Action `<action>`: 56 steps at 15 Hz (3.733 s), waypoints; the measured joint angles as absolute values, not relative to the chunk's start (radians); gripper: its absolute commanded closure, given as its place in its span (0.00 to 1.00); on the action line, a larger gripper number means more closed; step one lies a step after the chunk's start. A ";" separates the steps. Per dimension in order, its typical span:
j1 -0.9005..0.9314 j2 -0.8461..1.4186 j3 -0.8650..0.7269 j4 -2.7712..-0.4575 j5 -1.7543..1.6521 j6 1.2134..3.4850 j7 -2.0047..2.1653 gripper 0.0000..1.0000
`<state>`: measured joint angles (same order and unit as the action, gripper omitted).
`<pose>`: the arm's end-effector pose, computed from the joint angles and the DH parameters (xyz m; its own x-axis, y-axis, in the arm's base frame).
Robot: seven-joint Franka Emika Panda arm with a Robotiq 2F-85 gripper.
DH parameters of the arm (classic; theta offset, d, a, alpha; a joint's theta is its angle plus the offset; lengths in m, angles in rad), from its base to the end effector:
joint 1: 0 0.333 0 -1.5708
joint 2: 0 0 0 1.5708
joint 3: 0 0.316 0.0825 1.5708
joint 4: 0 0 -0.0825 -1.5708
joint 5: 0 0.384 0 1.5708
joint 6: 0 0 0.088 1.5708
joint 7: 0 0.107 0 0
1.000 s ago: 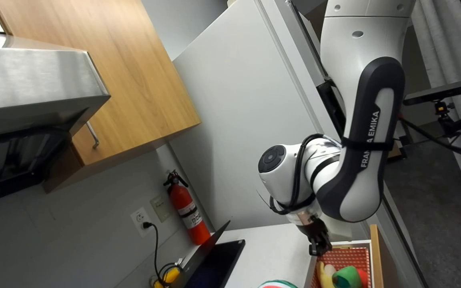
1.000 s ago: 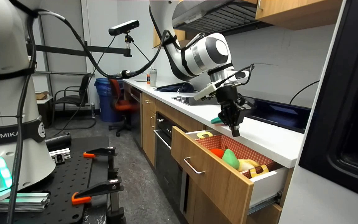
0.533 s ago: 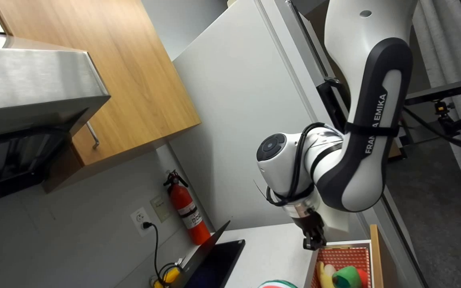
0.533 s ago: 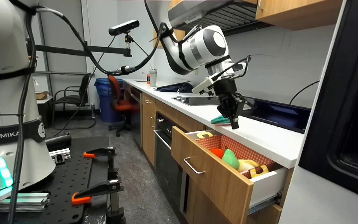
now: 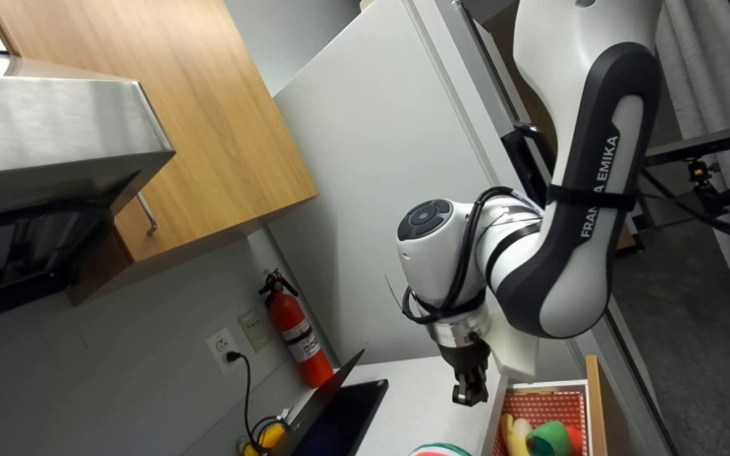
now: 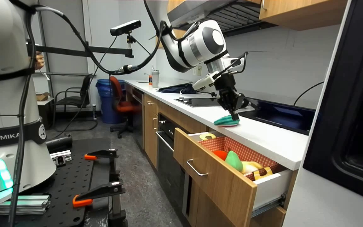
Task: Open the drawer and then put all three plush toys inside.
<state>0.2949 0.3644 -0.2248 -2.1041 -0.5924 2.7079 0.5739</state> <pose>0.5970 0.0648 0.2669 0.9453 0.0802 0.3161 -0.0164 -0.9564 0.2916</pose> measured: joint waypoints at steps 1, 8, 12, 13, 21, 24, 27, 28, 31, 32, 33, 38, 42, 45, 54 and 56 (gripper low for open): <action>0.295 0.363 -0.219 -2.104 -0.592 2.721 0.574 1.00; 0.301 0.354 -0.202 -2.097 -0.592 2.813 0.574 1.00; 0.303 0.356 -0.178 -2.088 -0.590 2.837 0.574 1.00; 0.303 0.357 -0.169 -2.087 -0.584 2.838 0.574 1.00; 0.303 0.367 -0.096 -2.085 -0.536 2.838 0.574 0.52; 0.303 0.372 -0.090 -2.081 -0.536 2.838 0.572 0.28; 0.303 0.381 -0.096 -2.073 -0.540 2.838 0.570 0.06; 0.302 0.385 -0.099 -2.069 -0.541 2.838 0.569 0.02; 0.294 0.400 -0.101 -2.055 -0.541 2.838 0.564 0.00; 0.291 0.408 -0.101 -2.048 -0.540 2.838 0.563 0.00; 0.289 0.417 -0.101 -2.041 -0.539 2.838 0.562 0.00; 0.280 0.467 -0.100 -1.997 -0.537 2.837 0.560 0.32; 0.275 0.497 -0.104 -1.967 -0.524 2.837 0.552 0.65; 0.283 0.509 -0.122 -1.951 -0.475 2.837 0.511 0.87; 0.304 0.515 -0.180 -1.938 -0.443 2.835 0.494 1.00; 0.318 0.515 -0.213 -1.952 -0.444 2.831 0.494 1.00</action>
<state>0.3176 0.5146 -0.2129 -1.9519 -0.4441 2.8308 0.4939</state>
